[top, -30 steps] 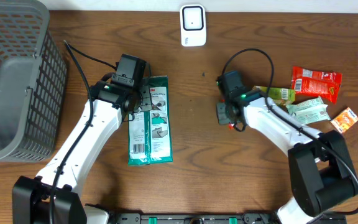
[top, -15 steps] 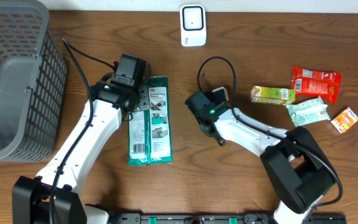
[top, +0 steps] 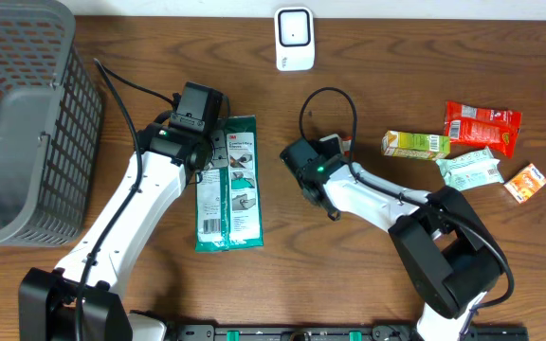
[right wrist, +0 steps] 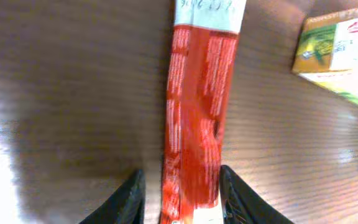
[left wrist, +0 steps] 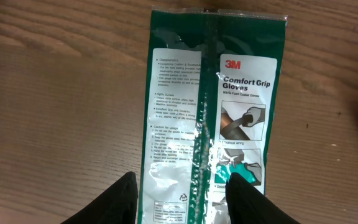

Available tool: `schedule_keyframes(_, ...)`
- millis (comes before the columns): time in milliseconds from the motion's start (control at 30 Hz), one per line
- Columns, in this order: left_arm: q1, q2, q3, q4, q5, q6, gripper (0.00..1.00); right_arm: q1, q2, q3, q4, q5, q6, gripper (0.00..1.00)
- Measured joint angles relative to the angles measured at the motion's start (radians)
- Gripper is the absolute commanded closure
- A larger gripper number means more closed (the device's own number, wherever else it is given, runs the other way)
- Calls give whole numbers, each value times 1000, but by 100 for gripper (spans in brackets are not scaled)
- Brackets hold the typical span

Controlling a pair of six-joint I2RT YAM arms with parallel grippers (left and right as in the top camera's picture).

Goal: Scan the item barcode

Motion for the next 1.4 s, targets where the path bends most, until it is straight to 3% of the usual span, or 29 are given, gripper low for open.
schedule_keyframes(133,0,0,0,0,0,0,52,0,0,42,-56,-84,0,67)
schedule_keyframes(233,0,0,0,0,0,0,51,-9,0,66,-77,-151,1,76)
schedule_keyframes(467,0,0,0,0,0,0,51,-176,0,121,-61,-516,-4,81)
schedule_keyframes(567,0,0,0,0,0,0,51,-243,0,121,-48,-651,-9,99)
schedule_keyframes(767,0,0,0,0,0,0,51,-292,-2,121,-44,-755,-16,99)
schedule_keyframes(967,0,0,0,0,0,0,51,-249,-123,121,-64,-577,-60,99)
schedule_keyframes(1000,0,0,0,0,0,0,51,-242,-130,121,-66,-558,-62,95)
schedule_keyframes(1033,0,0,0,1,0,0,51,-201,-151,126,-75,-496,-68,73)
schedule_keyframes(1100,0,0,0,2,0,0,51,-150,-152,127,-99,-451,-47,61)
schedule_keyframes(1233,0,0,0,-1,0,0,51,-179,-152,127,-126,-476,-6,66)
schedule_keyframes(1400,0,0,0,-1,0,0,51,-320,-152,88,-70,-678,-24,71)
